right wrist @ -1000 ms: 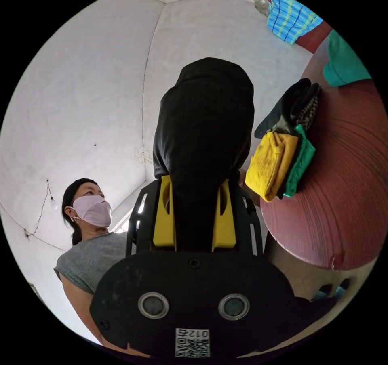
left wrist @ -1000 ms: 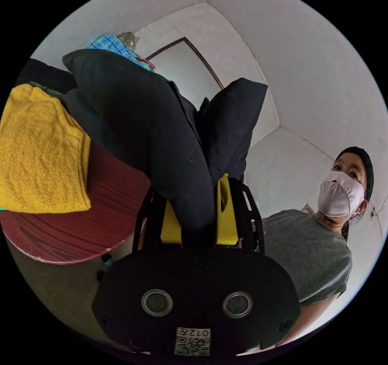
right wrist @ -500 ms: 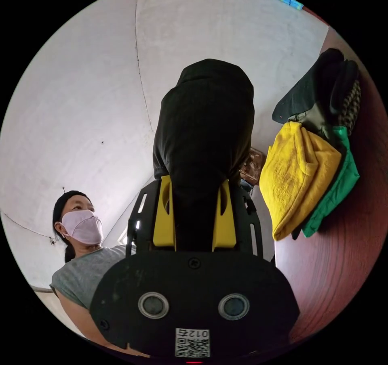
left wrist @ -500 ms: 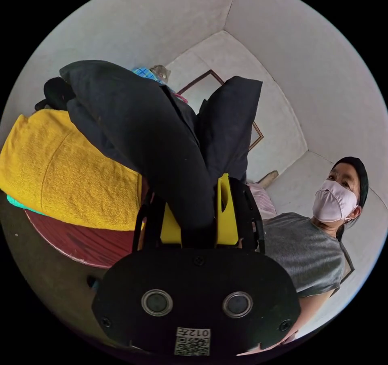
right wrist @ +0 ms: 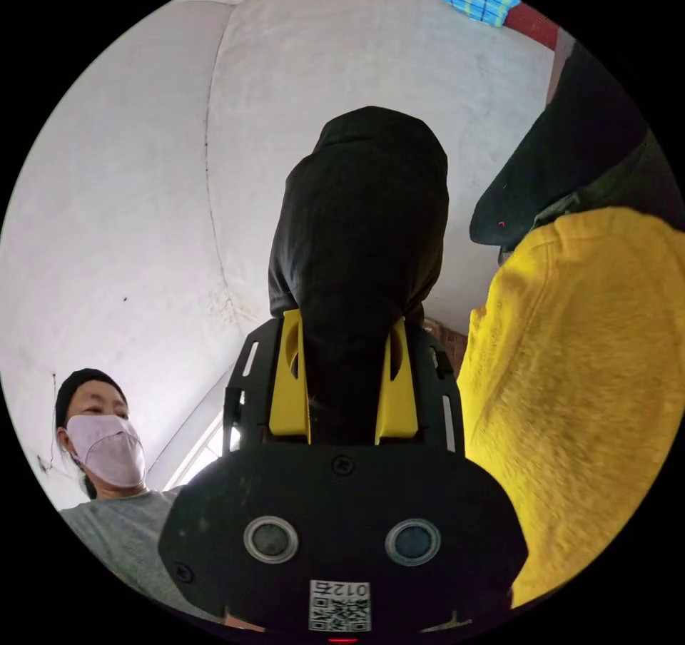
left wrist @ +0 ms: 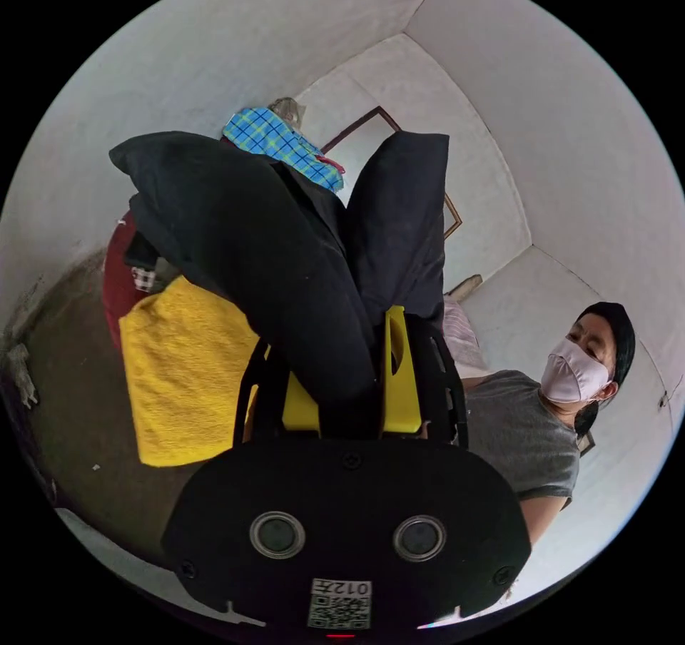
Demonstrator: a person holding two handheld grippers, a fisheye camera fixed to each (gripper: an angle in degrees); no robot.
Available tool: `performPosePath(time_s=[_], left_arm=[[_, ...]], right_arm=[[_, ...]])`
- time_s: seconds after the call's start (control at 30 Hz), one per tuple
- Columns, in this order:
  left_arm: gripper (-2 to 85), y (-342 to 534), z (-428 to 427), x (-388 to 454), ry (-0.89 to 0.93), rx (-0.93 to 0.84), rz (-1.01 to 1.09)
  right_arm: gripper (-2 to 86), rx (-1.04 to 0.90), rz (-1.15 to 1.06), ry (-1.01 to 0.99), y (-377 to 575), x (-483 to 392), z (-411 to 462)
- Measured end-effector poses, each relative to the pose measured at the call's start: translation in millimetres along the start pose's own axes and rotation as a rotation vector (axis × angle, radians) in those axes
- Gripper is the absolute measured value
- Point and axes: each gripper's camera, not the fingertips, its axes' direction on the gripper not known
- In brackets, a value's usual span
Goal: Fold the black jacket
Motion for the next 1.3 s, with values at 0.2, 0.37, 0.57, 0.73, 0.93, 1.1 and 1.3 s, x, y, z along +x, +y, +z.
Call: performPosePath(time_s=[0.2, 0.37, 0.57, 0.73, 0.93, 1.1, 1.3], left_arm=[[16.2, -28.2, -37.0, -82.7, 0.035, -0.086, -0.048], [17.2, -18.3, -15.0, -160.6, 0.029, -0.145, -0.201], [21.1, 4.0, -2.2, -184.3, 0.056, -0.092, -0.295], [22.1, -2.1, 3.8, -157.4, -0.007, -0.097, -0.298], [22.0, -11.6, 8.0, -124.5, -0.084, -0.123, -0.33], [22.5, -13.9, 7.4, -88.1, -0.202, -0.113, -0.333], [21.3, 14.0, -37.0, -70.3, -0.211, 0.083, -0.373]], right_arm=[[15.5, 0.084, 0.072, 0.101, 23.6, 34.9, 84.1], [18.9, 0.082, 0.253, 0.377, 36.2, 81.4, 107.3], [18.3, 0.06, -0.083, 0.706, 83.3, 3.4, 78.0], [20.2, -0.256, -0.759, 0.817, 149.4, -106.0, 203.6], [21.1, -0.615, -1.317, 0.904, 251.3, -134.0, 363.0], [13.6, -0.783, -1.413, 1.085, 285.8, -108.5, 427.0], [5.2, -0.584, -1.279, 0.978, 268.5, -144.6, 379.3]])
